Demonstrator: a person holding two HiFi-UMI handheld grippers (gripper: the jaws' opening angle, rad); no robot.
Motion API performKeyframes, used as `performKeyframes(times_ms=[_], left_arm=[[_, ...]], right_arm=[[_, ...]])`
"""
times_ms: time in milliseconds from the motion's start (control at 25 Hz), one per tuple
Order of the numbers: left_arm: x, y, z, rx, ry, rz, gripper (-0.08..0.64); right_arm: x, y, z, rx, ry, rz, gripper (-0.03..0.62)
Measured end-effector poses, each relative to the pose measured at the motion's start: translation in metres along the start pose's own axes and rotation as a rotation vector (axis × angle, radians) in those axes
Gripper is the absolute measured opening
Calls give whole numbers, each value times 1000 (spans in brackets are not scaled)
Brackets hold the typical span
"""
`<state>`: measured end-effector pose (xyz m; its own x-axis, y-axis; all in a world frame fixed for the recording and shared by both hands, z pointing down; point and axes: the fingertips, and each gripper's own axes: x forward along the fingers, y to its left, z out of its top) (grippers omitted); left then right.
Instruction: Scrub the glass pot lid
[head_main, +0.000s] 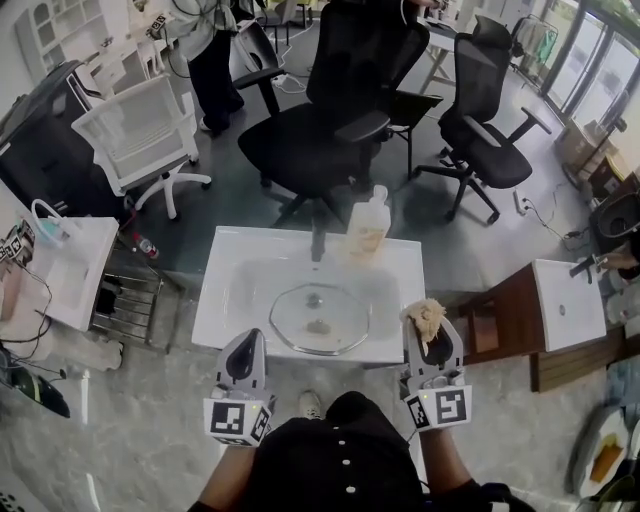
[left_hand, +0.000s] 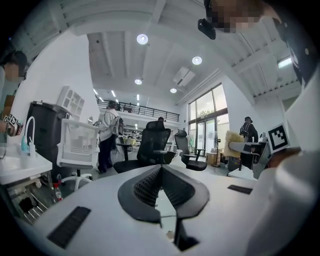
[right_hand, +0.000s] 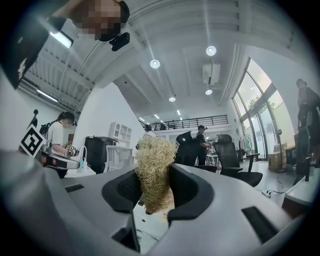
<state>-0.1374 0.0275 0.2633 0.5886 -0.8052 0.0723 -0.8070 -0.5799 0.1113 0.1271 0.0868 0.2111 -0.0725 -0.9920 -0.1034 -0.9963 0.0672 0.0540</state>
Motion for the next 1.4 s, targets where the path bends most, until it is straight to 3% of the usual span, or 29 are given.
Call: performKeyframes(times_ms=[200,520,600,760,880,960,1080,1240,1400], left_arm=[[12,2,-4,-83,-34,-19,25],[48,10,-18,-303,-6,-53,25],[59,8,-20,-307,4,-68,25],[76,9,-24,-239,-10,-56,25],[85,11,-28,-286,-29,-83,25],[90,14,-40,-335,8,-90,25],[91,28,-70,-412,82,-28,25],[86,41,-119,-612,184,16,28],[82,45,-161,-668,293,55,32]], right_arm=[[11,-7,-13,9,36,1,152],[54,-27,-23,4,55,40,153],[67,-31,-27,0,58,61,153],[86,-35,-42,2,89,102,153],[102,-38,-57,13,121,129,153],[110,-36,-71,12,161,157,153],[124,-30,-91,3,196,204,153],[145,-18,-108,-16,218,259,153],[160,2,-136,-74,244,344,153]])
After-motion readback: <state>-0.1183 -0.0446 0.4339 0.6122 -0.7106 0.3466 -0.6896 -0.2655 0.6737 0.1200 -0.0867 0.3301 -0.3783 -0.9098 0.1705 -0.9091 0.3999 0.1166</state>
